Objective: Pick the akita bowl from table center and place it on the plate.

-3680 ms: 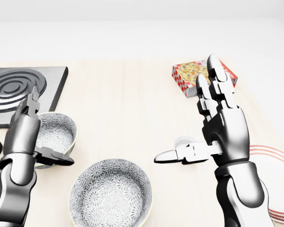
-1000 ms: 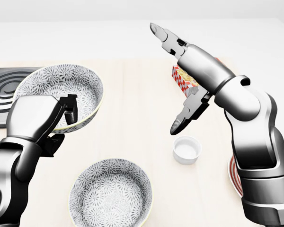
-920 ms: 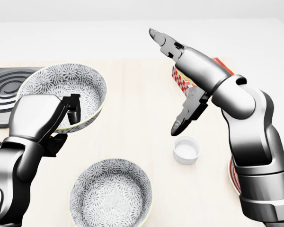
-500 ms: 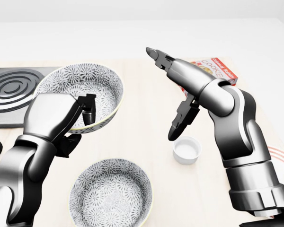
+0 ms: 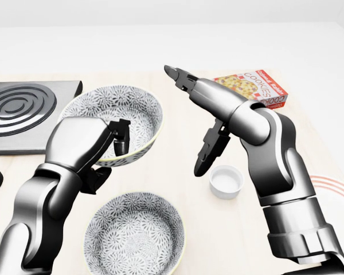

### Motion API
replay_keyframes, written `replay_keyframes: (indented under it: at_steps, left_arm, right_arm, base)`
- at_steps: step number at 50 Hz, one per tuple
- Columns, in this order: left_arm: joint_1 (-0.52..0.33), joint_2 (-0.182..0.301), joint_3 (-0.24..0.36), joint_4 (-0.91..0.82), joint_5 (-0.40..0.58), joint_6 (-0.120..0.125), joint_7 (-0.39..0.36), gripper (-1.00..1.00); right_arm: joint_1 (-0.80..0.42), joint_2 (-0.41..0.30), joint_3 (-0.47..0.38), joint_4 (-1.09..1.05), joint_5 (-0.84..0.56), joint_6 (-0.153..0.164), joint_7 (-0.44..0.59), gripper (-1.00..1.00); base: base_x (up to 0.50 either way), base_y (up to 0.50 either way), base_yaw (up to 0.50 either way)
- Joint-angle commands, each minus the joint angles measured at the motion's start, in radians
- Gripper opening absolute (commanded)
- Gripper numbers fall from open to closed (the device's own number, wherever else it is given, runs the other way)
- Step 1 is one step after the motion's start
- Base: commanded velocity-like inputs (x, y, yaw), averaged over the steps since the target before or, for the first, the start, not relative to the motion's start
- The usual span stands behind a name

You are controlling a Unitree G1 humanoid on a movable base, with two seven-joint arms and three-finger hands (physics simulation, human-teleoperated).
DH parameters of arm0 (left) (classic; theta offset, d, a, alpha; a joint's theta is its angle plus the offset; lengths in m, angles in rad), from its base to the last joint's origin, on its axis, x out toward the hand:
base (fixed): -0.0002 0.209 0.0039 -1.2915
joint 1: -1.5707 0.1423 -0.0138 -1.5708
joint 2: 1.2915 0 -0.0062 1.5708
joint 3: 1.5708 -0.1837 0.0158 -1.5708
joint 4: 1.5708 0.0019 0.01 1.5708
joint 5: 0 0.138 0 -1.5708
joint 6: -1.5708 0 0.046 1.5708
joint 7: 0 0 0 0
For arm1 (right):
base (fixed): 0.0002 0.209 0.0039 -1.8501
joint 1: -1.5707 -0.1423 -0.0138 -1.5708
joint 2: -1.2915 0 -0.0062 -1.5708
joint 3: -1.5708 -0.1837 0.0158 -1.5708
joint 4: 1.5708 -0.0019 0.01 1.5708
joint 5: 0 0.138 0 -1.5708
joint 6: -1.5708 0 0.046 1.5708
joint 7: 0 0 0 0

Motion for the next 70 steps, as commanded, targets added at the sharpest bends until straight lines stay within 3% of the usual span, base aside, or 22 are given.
replay_keyframes:
  at_steps: [1, 18, 27, 50, 51, 52, 54, 55, 56, 59, 70]
  left_arm:
    - [-0.010, -0.019, -0.010, 0.005, -0.001, 0.000, 0.010, -1.00]
    - [-0.032, -0.048, -0.033, -0.021, 0.008, 0.000, -0.024, -1.00]
    - [-0.004, -0.064, -0.043, -0.092, 0.013, 0.000, -0.058, -1.00]
    - [0.013, -0.074, -0.042, -0.192, -0.001, 0.000, -0.114, -1.00]
    - [0.018, -0.077, -0.043, -0.207, -0.002, 0.000, -0.122, -1.00]
    - [0.020, -0.078, -0.044, -0.214, -0.002, 0.000, -0.126, -1.00]
    - [0.022, -0.079, -0.045, -0.219, -0.003, 0.000, -0.128, -1.00]
    - [0.023, -0.079, -0.045, -0.221, -0.004, 0.000, -0.129, -1.00]
    - [0.023, -0.080, -0.045, -0.223, -0.004, 0.000, -0.130, -1.00]
    - [0.025, -0.082, -0.047, -0.233, -0.008, 0.000, -0.137, -1.00]
    - [0.019, -0.082, -0.047, -0.224, -0.009, 0.000, -0.130, -1.00]
  right_arm:
    - [0.037, 0.017, 0.009, -0.053, -0.006, -0.026, 0.022, 1.00]
    - [0.030, 0.038, 0.019, -0.027, -0.009, -0.084, 0.029, 1.00]
    - [0.018, 0.039, 0.015, 0.019, -0.011, -0.106, 0.002, 1.00]
    - [0.027, 0.009, 0.008, 0.057, -0.049, -0.108, -0.024, 1.00]
    - [0.026, 0.010, 0.008, 0.059, -0.049, -0.108, -0.025, 0.84]
    - [0.025, 0.010, 0.008, 0.060, -0.050, -0.107, -0.025, 0.36]
    - [0.026, 0.012, 0.009, 0.063, -0.049, -0.108, -0.026, -0.25]
    - [0.027, 0.011, 0.009, 0.062, -0.050, -0.108, -0.025, -0.31]
    - [0.028, 0.012, 0.008, 0.062, -0.049, -0.107, -0.025, -0.53]
    - [0.028, 0.011, 0.008, 0.063, -0.048, -0.107, -0.024, -0.95]
    - [0.013, 0.014, 0.010, 0.088, -0.044, -0.112, -0.031, -1.00]
  base:
    - [0.00, 0.00, 0.00]
    - [0.00, 0.00, 0.00]
    - [0.00, 0.00, 0.00]
    - [0.00, 0.00, 0.00]
    - [0.00, 0.00, 0.00]
    - [0.00, 0.00, 0.00]
    - [0.00, 0.00, 0.00]
    - [0.00, 0.00, 0.00]
    - [0.00, 0.00, 0.00]
    - [0.00, 0.00, 0.00]
    - [0.00, 0.00, 0.00]
